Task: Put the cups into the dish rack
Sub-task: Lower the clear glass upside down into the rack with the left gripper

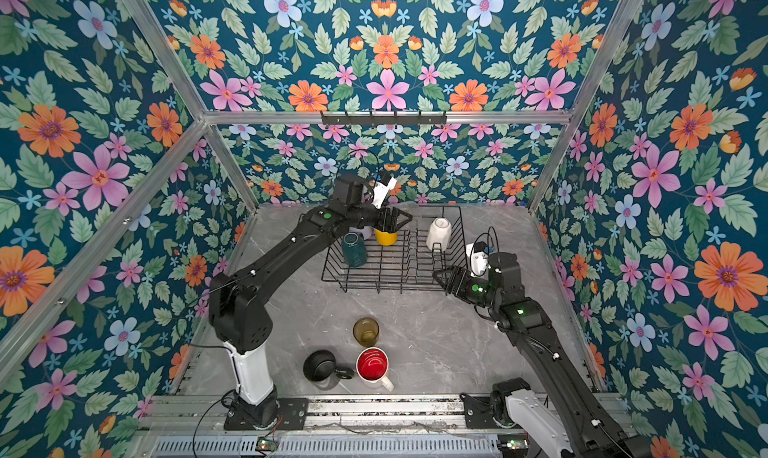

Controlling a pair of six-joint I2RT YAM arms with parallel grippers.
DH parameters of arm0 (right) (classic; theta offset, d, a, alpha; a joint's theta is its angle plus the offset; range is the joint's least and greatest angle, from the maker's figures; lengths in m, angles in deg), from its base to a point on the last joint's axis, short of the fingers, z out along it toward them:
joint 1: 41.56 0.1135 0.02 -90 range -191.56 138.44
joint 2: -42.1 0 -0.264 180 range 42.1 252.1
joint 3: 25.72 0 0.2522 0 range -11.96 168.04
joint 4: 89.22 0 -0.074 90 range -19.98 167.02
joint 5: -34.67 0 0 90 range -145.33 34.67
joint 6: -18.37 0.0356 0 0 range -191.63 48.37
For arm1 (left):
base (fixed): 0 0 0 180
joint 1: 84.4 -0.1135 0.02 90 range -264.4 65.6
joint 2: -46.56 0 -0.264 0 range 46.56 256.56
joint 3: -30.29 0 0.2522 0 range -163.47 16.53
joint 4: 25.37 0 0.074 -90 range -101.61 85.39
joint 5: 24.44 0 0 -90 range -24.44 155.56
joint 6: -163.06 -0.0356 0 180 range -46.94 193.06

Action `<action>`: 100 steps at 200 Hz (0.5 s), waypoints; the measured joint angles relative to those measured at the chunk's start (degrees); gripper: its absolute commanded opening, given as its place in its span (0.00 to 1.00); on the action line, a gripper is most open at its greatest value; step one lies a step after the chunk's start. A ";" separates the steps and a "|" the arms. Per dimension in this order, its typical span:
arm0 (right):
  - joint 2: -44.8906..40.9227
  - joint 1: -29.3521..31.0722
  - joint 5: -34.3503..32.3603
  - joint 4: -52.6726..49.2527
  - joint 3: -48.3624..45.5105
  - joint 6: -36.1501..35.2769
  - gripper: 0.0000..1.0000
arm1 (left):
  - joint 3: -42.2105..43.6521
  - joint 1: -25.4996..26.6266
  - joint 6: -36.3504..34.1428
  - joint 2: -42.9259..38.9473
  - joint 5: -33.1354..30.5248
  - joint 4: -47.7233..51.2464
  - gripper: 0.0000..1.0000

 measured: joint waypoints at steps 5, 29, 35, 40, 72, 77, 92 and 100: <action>-0.17 0.00 -0.13 -0.15 -0.15 -0.15 0.62 | -1.88 0.13 0.02 1.66 -1.44 1.22 0.00; -0.79 0.00 -0.20 -0.57 -0.66 -0.98 0.63 | -9.01 0.90 0.17 7.91 -6.99 6.23 0.00; -0.92 0.00 -0.46 -0.74 -0.81 -1.20 0.63 | -10.40 1.22 0.20 9.27 -8.70 7.28 0.00; -1.03 0.00 -0.74 -0.85 -0.94 -1.29 0.63 | -11.52 1.51 0.17 10.32 -10.08 8.13 0.00; -2.19 0.00 -1.70 -2.62 -1.64 -1.99 0.79 | -14.62 3.30 0.02 14.45 -14.75 11.08 0.00; -2.45 0.00 -1.70 -2.84 -1.70 -2.08 0.81 | -14.86 3.58 -0.02 14.91 -15.19 11.41 0.00; -3.19 0.00 -2.64 -3.17 -1.70 -2.47 0.86 | -15.76 4.15 -0.09 16.37 -16.61 12.57 0.00; -3.61 0.00 -2.73 -3.21 -1.70 -2.71 0.88 | -16.46 4.31 -0.24 17.20 -17.53 13.38 0.00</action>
